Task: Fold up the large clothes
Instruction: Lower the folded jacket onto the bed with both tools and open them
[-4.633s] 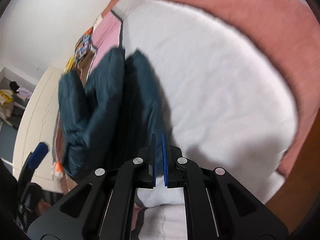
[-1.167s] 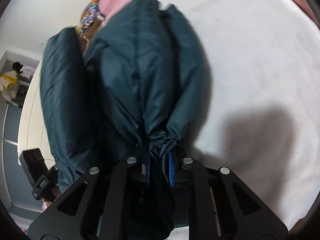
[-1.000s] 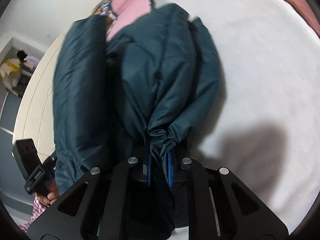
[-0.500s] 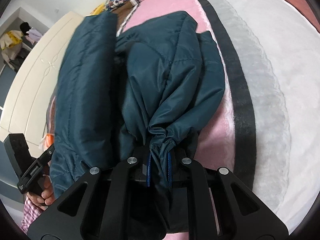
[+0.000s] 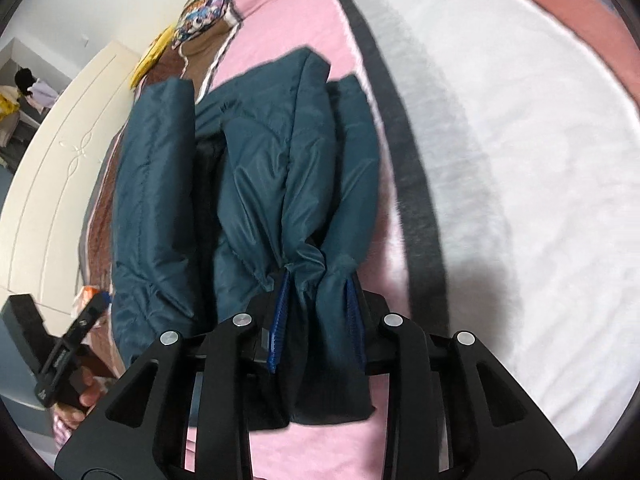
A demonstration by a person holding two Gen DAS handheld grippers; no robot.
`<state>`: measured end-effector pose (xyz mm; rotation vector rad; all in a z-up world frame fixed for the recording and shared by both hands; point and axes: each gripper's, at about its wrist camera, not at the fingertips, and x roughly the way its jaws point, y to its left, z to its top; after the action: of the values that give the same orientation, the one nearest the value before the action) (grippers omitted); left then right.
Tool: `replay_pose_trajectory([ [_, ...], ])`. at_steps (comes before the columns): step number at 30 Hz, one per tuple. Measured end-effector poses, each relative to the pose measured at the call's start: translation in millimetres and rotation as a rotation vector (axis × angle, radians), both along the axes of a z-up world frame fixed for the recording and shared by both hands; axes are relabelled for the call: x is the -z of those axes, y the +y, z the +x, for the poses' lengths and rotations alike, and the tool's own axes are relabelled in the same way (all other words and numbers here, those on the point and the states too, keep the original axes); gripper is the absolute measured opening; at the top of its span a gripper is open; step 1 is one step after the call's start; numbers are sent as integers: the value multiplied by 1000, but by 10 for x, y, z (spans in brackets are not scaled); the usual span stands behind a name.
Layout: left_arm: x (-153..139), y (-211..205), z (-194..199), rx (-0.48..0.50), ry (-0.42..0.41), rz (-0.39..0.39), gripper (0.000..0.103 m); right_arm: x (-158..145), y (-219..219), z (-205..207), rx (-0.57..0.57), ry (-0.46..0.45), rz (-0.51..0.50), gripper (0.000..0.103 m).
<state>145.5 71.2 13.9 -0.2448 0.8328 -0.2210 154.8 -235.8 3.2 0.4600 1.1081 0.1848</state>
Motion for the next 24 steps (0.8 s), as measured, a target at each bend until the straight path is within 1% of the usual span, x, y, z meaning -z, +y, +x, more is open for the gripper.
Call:
replay_pose_trajectory([
  [2, -96, -9, -134, 3, -29, -9, 60, -142, -42, -134, 18, -57, -43, 28],
  [3, -127, -27, -202, 14, -37, -12, 60, -274, -8, -258, 11, -100, -47, 28],
  [5, -128, -91, -306, 42, -32, -6, 60, -436, 175, -345, -42, -151, -20, 28],
  [6, -109, -107, -315, 53, -25, -3, 60, -468, 254, -420, -79, -159, -10, 28],
  [8, -18, -181, -338, 73, 5, 14, 60, -424, 435, -478, -146, -130, -1, 28],
  [10, 104, -234, -330, 75, 46, 32, 60, -301, 524, -488, -166, -88, -23, 28],
  [12, 232, -262, -318, 67, 88, 36, 60, -110, 582, -508, -153, -37, -58, 28],
  [15, 306, -283, -332, 63, 97, 51, 60, 152, 556, -515, -131, 37, -44, 28],
  [17, 340, -297, -340, 65, 101, 64, 60, 253, 566, -495, -133, 52, -60, 27],
  [20, 350, -331, -344, 58, 104, 91, 61, 283, 596, -437, -124, 60, -64, 27],
  [24, 290, -330, -373, 24, 111, 76, 61, 176, 640, -420, -111, 46, -71, 28],
])
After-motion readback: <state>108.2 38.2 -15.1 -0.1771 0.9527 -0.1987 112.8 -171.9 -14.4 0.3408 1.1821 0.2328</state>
